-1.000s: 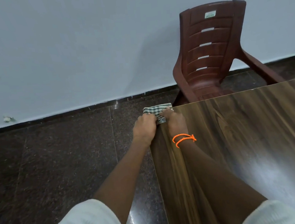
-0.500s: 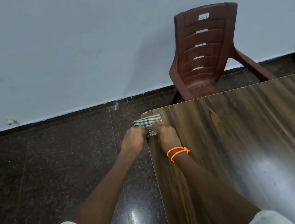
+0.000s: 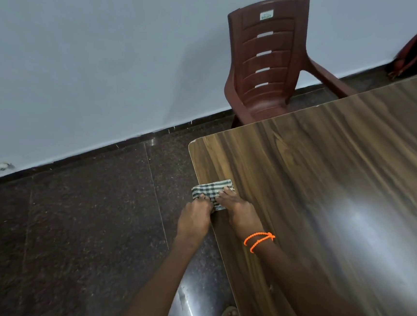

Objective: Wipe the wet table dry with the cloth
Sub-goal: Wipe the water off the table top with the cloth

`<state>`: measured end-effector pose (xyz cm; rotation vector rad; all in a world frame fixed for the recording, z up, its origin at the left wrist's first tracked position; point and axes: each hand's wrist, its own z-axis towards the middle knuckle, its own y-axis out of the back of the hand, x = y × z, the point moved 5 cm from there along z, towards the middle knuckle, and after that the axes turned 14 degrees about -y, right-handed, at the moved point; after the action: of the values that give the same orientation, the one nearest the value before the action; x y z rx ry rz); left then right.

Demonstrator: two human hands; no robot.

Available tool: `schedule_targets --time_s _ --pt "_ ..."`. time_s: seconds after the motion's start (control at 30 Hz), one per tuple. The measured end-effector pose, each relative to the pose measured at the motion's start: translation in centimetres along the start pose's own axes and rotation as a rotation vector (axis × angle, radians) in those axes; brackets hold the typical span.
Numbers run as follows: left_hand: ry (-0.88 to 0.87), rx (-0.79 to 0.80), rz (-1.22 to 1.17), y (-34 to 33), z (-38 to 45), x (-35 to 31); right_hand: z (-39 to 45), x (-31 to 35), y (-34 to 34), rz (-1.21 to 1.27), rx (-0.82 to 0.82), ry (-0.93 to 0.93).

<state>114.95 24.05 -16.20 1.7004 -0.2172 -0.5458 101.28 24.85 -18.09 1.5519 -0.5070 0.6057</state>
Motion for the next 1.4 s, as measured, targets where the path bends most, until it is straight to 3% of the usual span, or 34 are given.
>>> schedule_targets --time_s 0.83,1.07,1.4 --pt "0.032 0.089 -0.048 -5.5 -17.6 -20.4 -26.8 -6.2 4.1 -0.033 0.024 -0.122" --pt "-0.037 0.031 -0.089 -7.4 -22.7 -25.2 -34.2 -7.9 4.5 -0.027 -0.044 -0.173" --pt "-0.177 0.083 -0.035 -9.3 -28.9 -29.3 -44.0 -7.3 4.3 0.037 -0.181 -0.251"
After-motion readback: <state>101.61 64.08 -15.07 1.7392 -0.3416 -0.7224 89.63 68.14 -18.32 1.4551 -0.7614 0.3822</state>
